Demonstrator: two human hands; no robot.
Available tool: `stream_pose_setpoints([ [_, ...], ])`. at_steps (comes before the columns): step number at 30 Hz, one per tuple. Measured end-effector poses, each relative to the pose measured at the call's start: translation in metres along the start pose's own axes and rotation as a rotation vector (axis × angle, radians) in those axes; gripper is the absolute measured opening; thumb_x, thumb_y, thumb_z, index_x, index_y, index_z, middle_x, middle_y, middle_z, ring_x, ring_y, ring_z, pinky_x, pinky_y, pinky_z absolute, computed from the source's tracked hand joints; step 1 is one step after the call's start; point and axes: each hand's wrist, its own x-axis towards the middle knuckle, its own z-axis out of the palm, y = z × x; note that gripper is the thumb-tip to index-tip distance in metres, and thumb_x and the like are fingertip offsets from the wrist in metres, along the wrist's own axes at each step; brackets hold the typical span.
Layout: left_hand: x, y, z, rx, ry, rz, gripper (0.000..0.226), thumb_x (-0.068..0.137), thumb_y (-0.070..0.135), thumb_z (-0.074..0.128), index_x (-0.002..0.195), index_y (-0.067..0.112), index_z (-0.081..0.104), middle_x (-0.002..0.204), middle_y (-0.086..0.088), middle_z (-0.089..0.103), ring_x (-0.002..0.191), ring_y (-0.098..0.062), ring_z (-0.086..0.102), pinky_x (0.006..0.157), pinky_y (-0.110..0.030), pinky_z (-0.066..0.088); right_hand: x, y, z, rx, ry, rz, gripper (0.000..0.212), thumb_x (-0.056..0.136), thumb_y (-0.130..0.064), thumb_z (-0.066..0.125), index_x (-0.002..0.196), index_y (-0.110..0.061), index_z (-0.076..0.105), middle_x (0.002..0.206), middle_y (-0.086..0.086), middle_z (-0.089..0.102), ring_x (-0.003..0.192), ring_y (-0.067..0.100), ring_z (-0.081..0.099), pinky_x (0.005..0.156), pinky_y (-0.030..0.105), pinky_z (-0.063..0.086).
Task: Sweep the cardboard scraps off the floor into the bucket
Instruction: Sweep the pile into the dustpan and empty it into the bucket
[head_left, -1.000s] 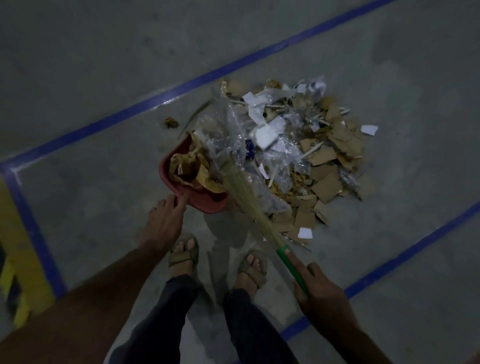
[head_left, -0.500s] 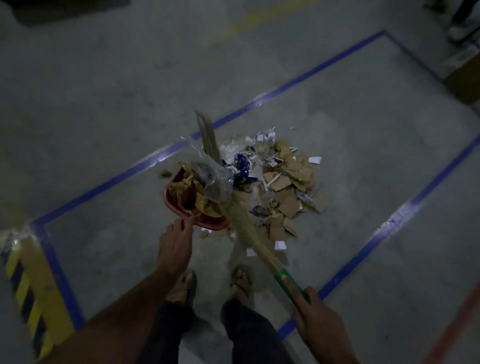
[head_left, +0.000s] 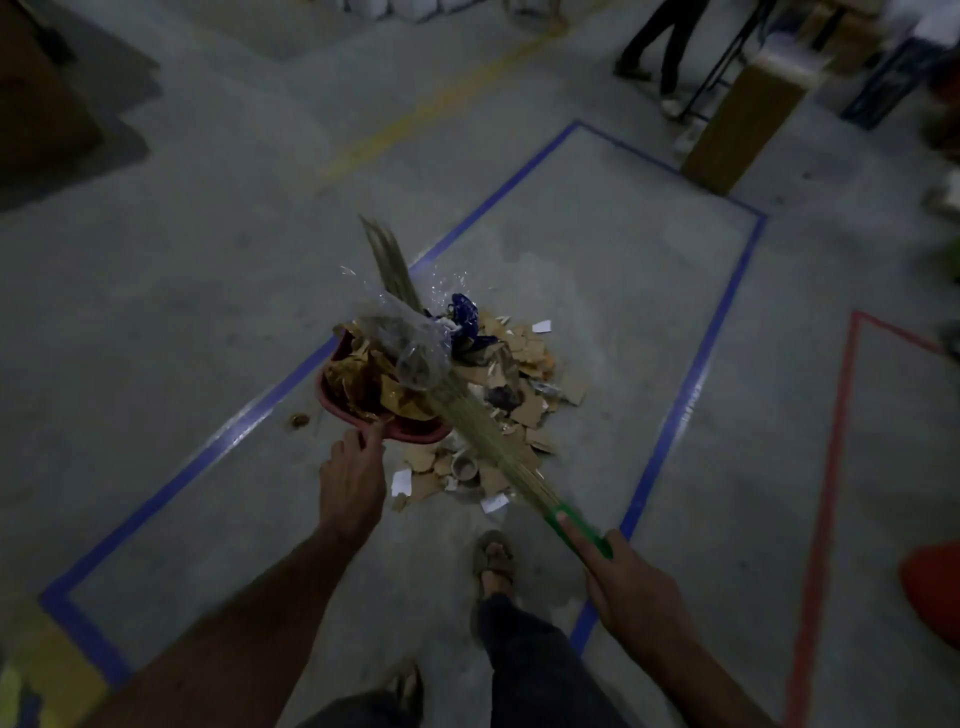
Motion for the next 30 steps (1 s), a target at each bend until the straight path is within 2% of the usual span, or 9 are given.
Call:
stream_pose_setpoints([
  [2, -0.013, -0.006, -0.017, -0.003, -0.001, 0.041, 0.04, 0.099, 0.01, 0.054, 0.138, 0.02, 0.048, 0.102, -0.012, 0.056, 0.087, -0.03, 0.054, 0.067, -0.039, 0.041, -0.027, -0.017, 0.0, 0.032, 0.019, 0.023, 0.093, 0.087, -0.032, 0.066, 0.153, -0.053, 0.004, 0.096, -0.002, 0.054, 0.057, 0.007, 0.033, 0.044, 0.022, 0.033],
  [4, -0.027, -0.009, -0.032, -0.002, -0.011, 0.078, 0.042, 0.096, 0.006, 0.054, 0.136, 0.018, 0.05, 0.105, -0.014, 0.057, 0.09, -0.031, 0.055, 0.068, -0.041, 0.045, -0.056, -0.029, 0.002, 0.059, 0.106, 0.027, 0.081, 0.099, -0.033, 0.045, 0.146, -0.06, -0.015, 0.119, 0.003, 0.048, 0.067, 0.015, 0.047, 0.057, 0.031, 0.048],
  [8, -0.052, -0.002, -0.052, 0.01, -0.058, 0.13, 0.051, 0.09, 0.003, 0.06, 0.137, 0.018, 0.048, 0.11, -0.014, 0.058, 0.093, -0.031, 0.055, 0.072, -0.043, 0.051, -0.105, -0.048, -0.001, 0.066, 0.085, 0.104, 0.076, 0.1, -0.037, 0.038, 0.143, -0.064, -0.019, 0.13, 0.003, 0.041, 0.09, 0.026, 0.064, 0.073, 0.038, 0.053],
  [12, -0.079, 0.02, -0.065, 0.026, -0.091, 0.177, 0.055, 0.087, 0.003, 0.062, 0.138, 0.017, 0.048, 0.116, -0.017, 0.058, 0.094, -0.034, 0.057, 0.073, -0.046, 0.053, -0.15, -0.053, 0.001, 0.035, 0.142, 0.172, 0.084, 0.096, -0.033, 0.047, 0.145, -0.063, -0.014, 0.125, 0.004, 0.048, 0.078, 0.026, 0.063, 0.063, 0.038, 0.052],
  [15, -0.097, 0.044, -0.073, 0.035, -0.089, 0.233, 0.059, 0.087, -0.001, 0.061, 0.142, 0.016, 0.047, 0.123, -0.019, 0.056, 0.1, -0.035, 0.058, 0.075, -0.046, 0.054, -0.184, -0.047, 0.001, 0.026, 0.116, 0.248, 0.103, 0.074, -0.032, 0.076, 0.153, -0.053, 0.013, 0.101, 0.004, 0.062, 0.05, 0.015, 0.057, 0.039, 0.027, 0.044],
  [18, -0.112, 0.073, -0.074, 0.058, -0.102, 0.306, 0.066, 0.08, -0.001, 0.071, 0.141, 0.014, 0.049, 0.123, -0.019, 0.057, 0.101, -0.036, 0.058, 0.072, -0.044, 0.053, -0.218, -0.034, 0.006, -0.029, 0.144, 0.29, 0.108, 0.061, -0.027, 0.085, 0.152, -0.045, 0.03, 0.085, 0.004, 0.064, 0.043, 0.01, 0.051, 0.036, 0.021, 0.038],
  [22, -0.136, 0.126, -0.072, 0.06, -0.123, 0.399, 0.065, 0.078, 0.002, 0.074, 0.138, 0.012, 0.051, 0.114, -0.019, 0.058, 0.091, -0.034, 0.059, 0.062, -0.038, 0.048, -0.264, -0.006, 0.007, 0.037, 0.139, 0.37, 0.104, 0.067, -0.024, 0.078, 0.153, -0.046, 0.025, 0.074, -0.003, 0.053, 0.044, 0.016, 0.048, 0.038, 0.028, 0.039],
  [25, -0.157, 0.173, -0.06, 0.073, -0.139, 0.462, 0.069, 0.077, 0.001, 0.073, 0.139, 0.014, 0.047, 0.11, -0.019, 0.057, 0.088, -0.037, 0.058, 0.061, -0.04, 0.048, -0.304, 0.022, 0.016, 0.042, 0.175, 0.423, 0.097, 0.081, -0.025, 0.068, 0.153, -0.053, 0.009, 0.081, -0.001, 0.056, 0.051, 0.017, 0.052, 0.041, 0.032, 0.041],
  [30, -0.208, 0.268, -0.037, 0.053, -0.135, 0.525, 0.061, 0.084, 0.002, 0.068, 0.141, 0.013, 0.051, 0.113, -0.021, 0.058, 0.094, -0.041, 0.058, 0.062, -0.04, 0.045, -0.374, 0.085, 0.027, 0.052, 0.185, 0.547, 0.102, 0.072, -0.024, 0.074, 0.154, -0.048, 0.018, 0.071, 0.002, 0.054, 0.049, 0.021, 0.051, 0.037, 0.031, 0.035],
])
